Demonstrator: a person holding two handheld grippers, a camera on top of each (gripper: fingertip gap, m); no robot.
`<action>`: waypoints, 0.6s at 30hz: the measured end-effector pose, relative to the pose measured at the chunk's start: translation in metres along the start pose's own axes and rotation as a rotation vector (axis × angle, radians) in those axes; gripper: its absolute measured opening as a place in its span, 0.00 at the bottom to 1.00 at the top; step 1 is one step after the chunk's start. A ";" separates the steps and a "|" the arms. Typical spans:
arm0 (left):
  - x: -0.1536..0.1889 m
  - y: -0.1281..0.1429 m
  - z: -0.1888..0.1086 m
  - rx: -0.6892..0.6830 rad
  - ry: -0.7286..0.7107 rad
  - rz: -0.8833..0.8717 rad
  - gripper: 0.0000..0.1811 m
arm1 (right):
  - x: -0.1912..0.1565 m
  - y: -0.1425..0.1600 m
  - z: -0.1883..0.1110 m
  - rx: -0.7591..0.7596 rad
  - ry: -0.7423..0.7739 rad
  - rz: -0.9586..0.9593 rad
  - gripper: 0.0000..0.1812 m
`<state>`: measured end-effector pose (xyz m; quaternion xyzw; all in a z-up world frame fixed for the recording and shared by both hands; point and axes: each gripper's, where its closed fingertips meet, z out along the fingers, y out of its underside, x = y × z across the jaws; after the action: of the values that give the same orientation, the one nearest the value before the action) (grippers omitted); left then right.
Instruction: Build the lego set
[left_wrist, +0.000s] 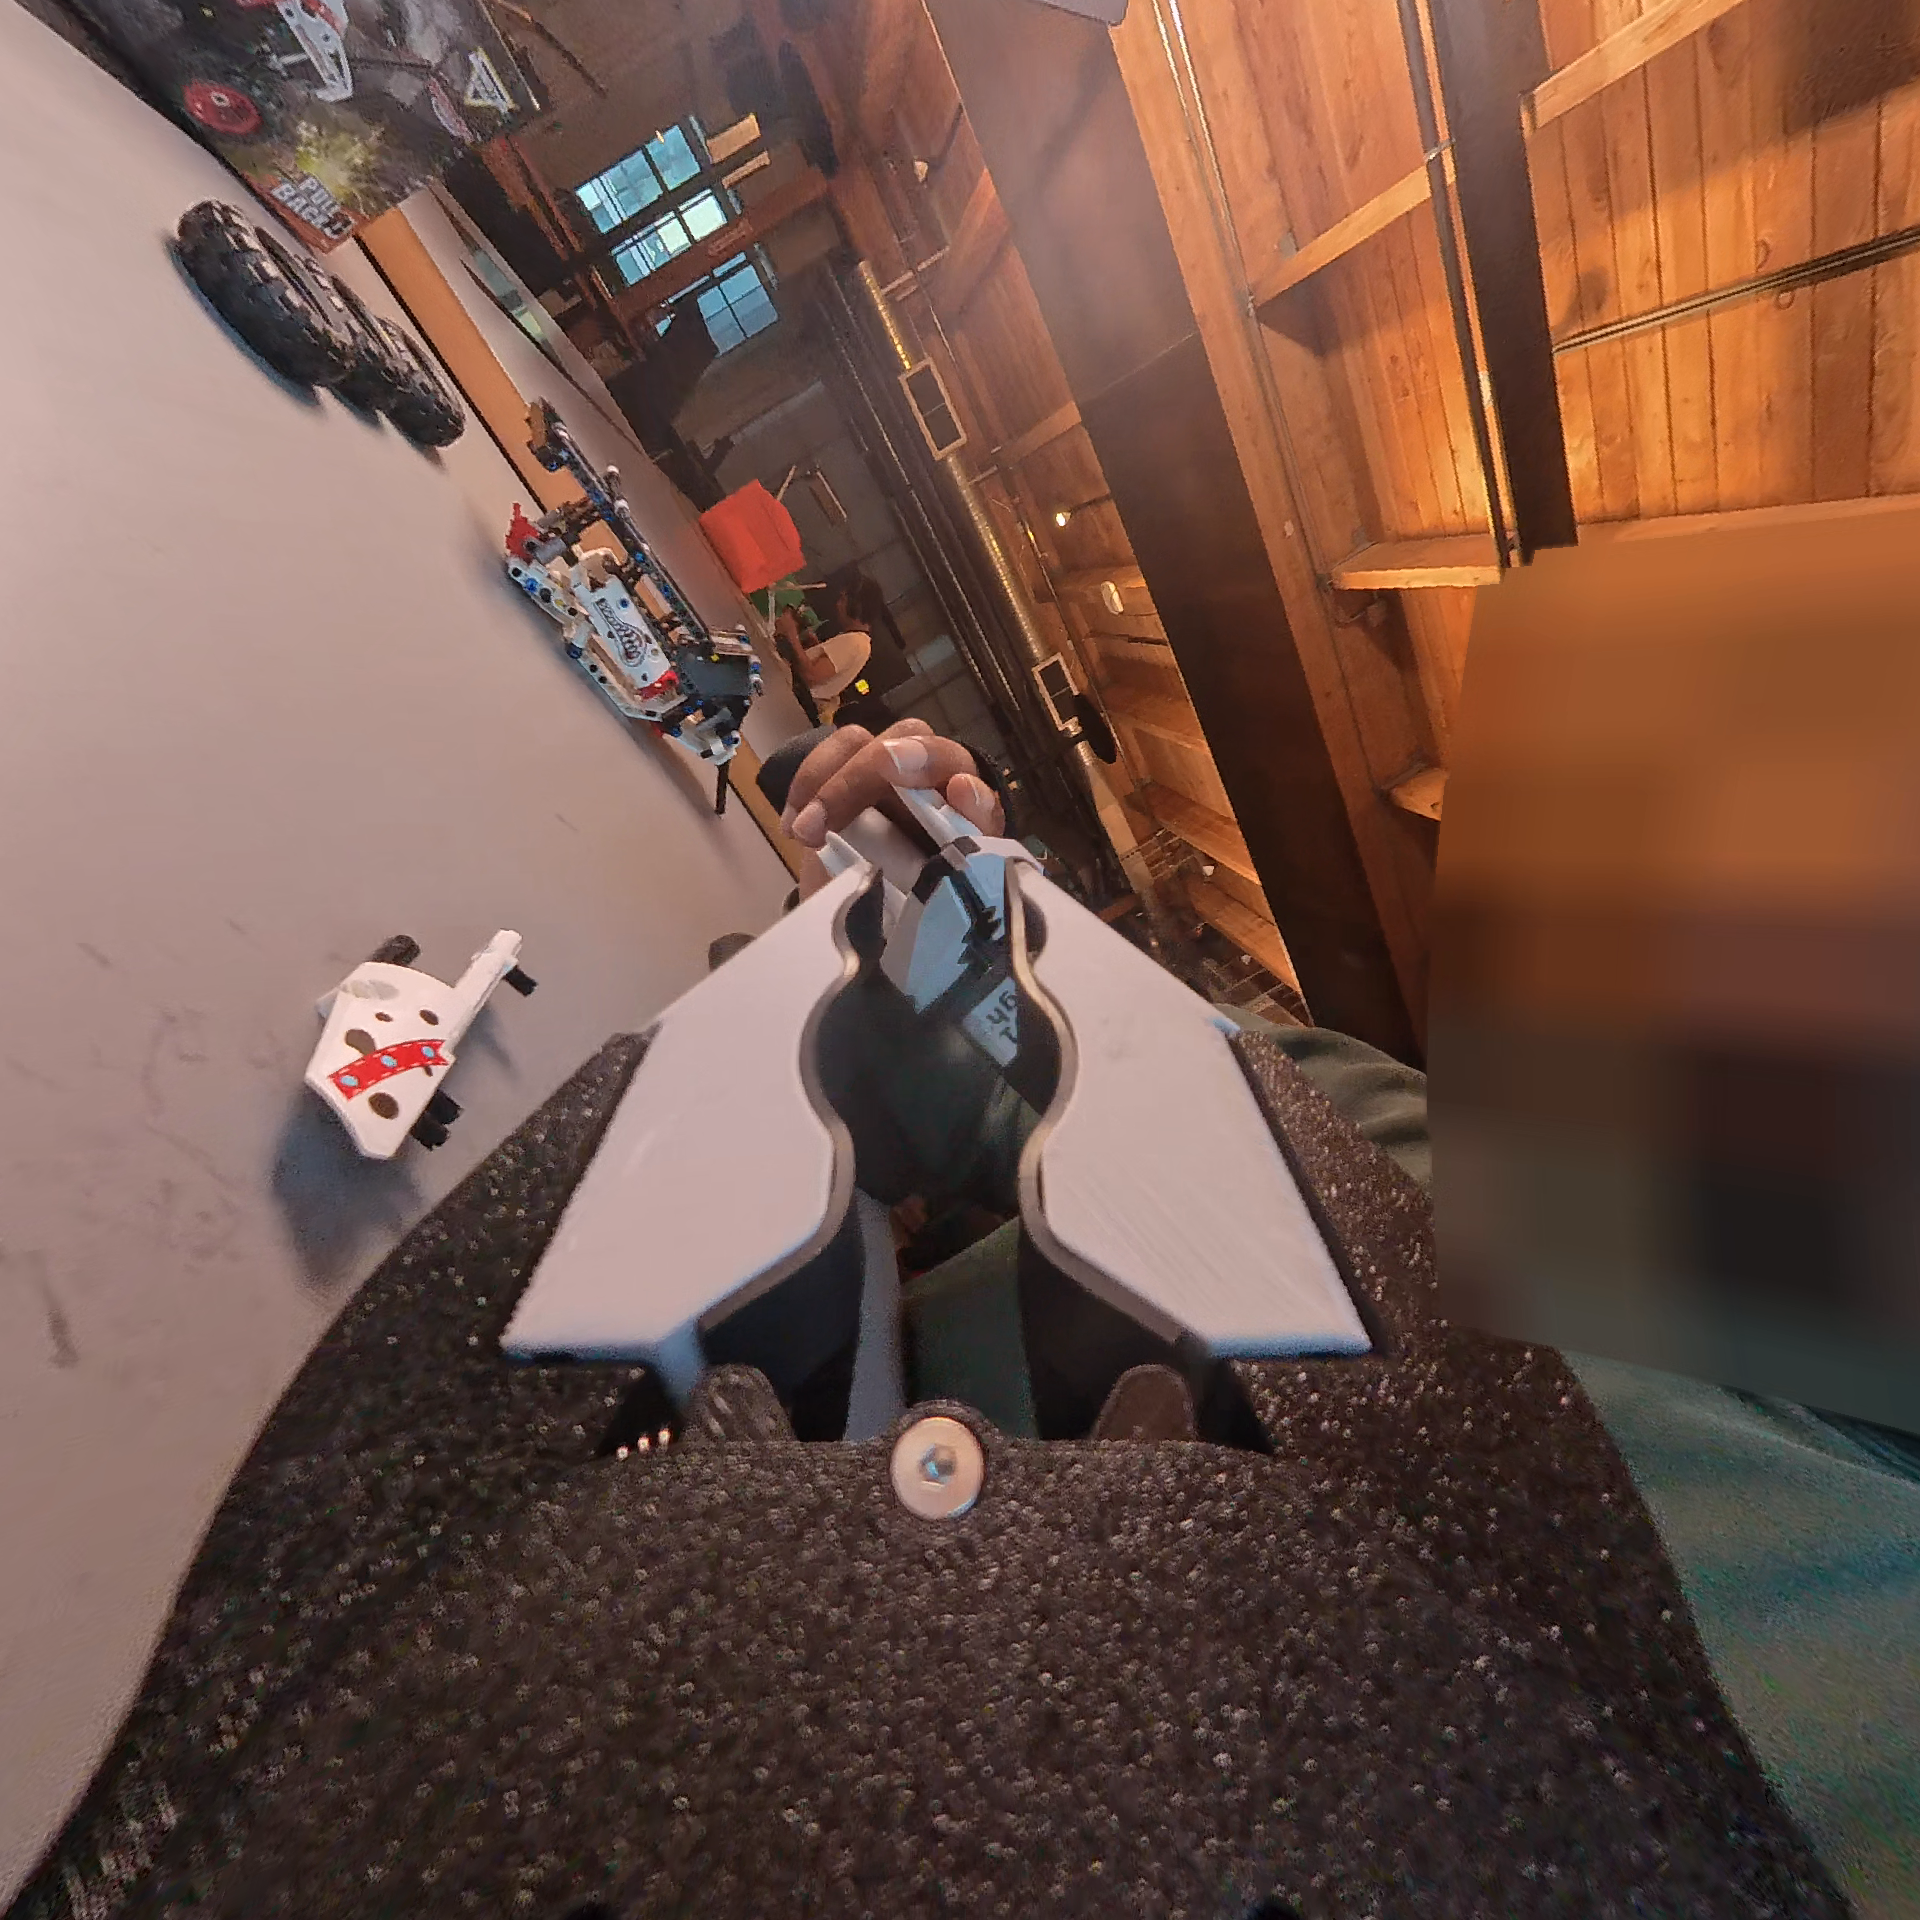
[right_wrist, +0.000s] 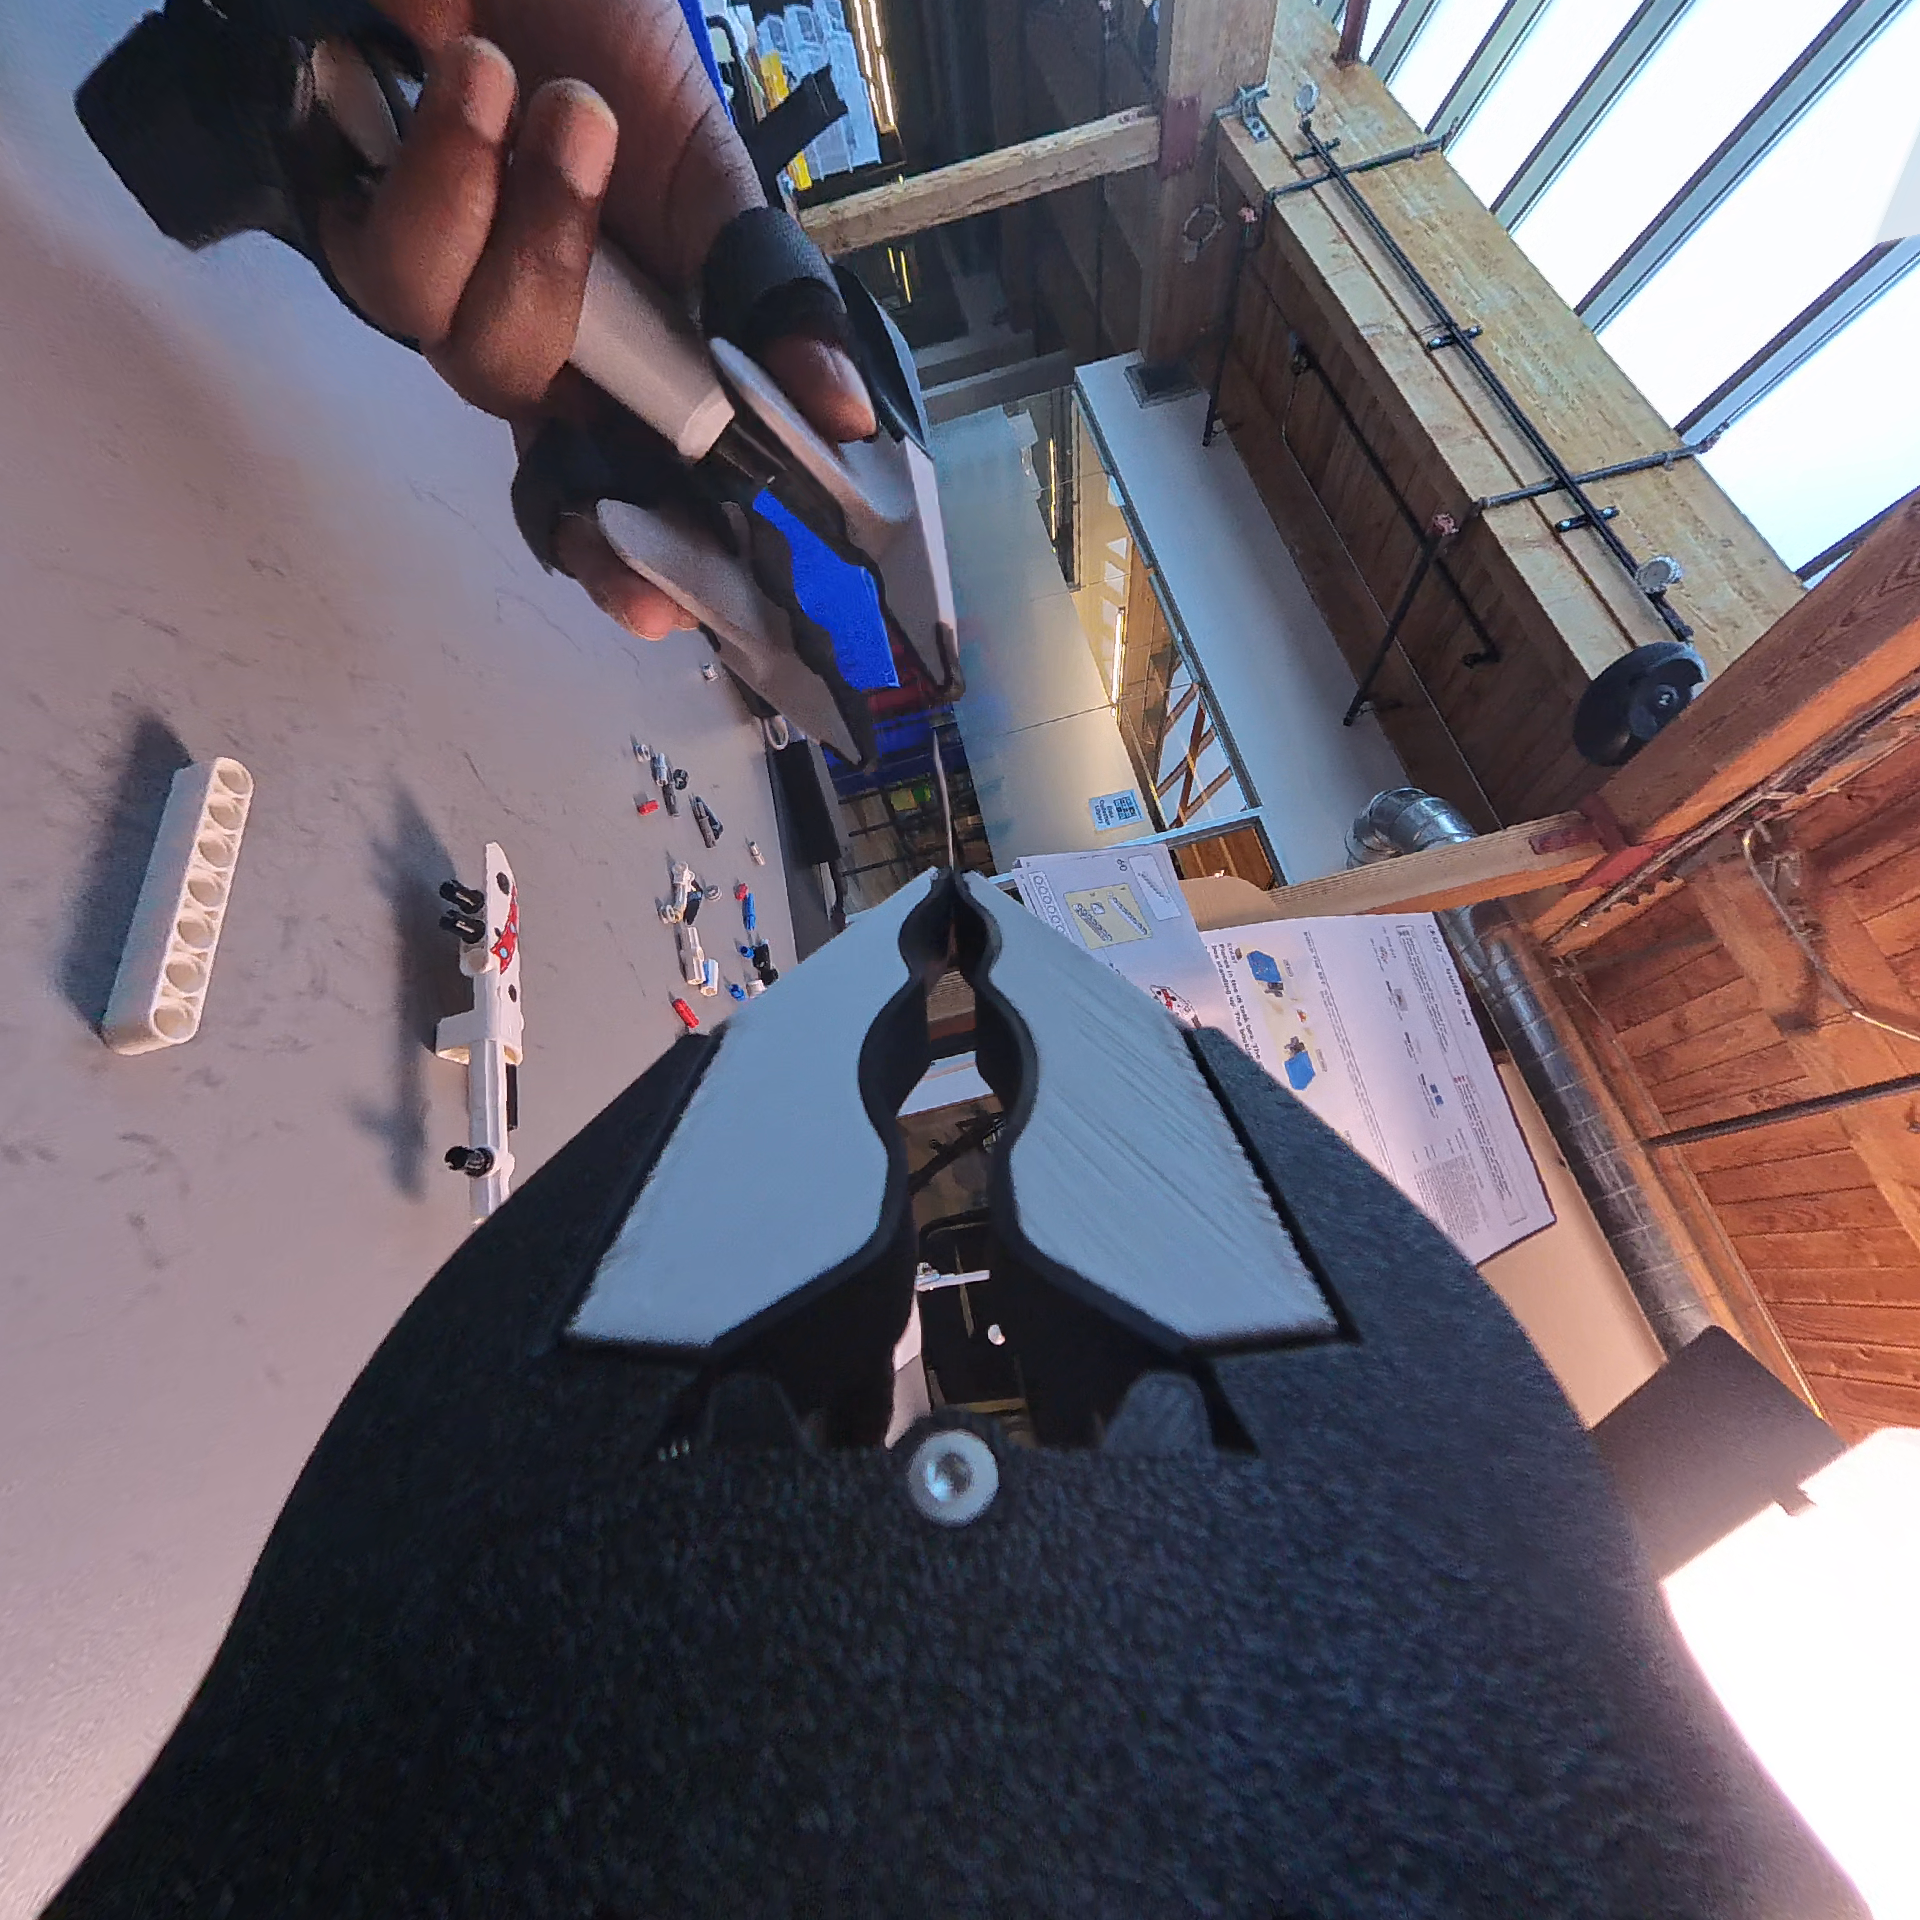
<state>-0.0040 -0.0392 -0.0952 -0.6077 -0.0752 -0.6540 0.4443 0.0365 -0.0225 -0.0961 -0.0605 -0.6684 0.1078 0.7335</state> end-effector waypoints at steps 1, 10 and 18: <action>0.000 0.001 0.001 0.000 0.012 -0.023 0.14 | 0.000 0.000 0.000 -0.001 -0.001 -0.003 0.00; 0.002 0.005 0.005 -0.006 0.054 -0.087 0.09 | -0.005 -0.001 0.001 0.000 -0.015 -0.018 0.00; 0.002 0.006 0.004 -0.012 0.035 -0.053 0.00 | -0.010 -0.003 0.003 0.004 -0.031 -0.024 0.00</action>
<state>0.0035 -0.0408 -0.0950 -0.5964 -0.0796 -0.6765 0.4246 0.0334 -0.0282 -0.1044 -0.0494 -0.6800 0.1015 0.7245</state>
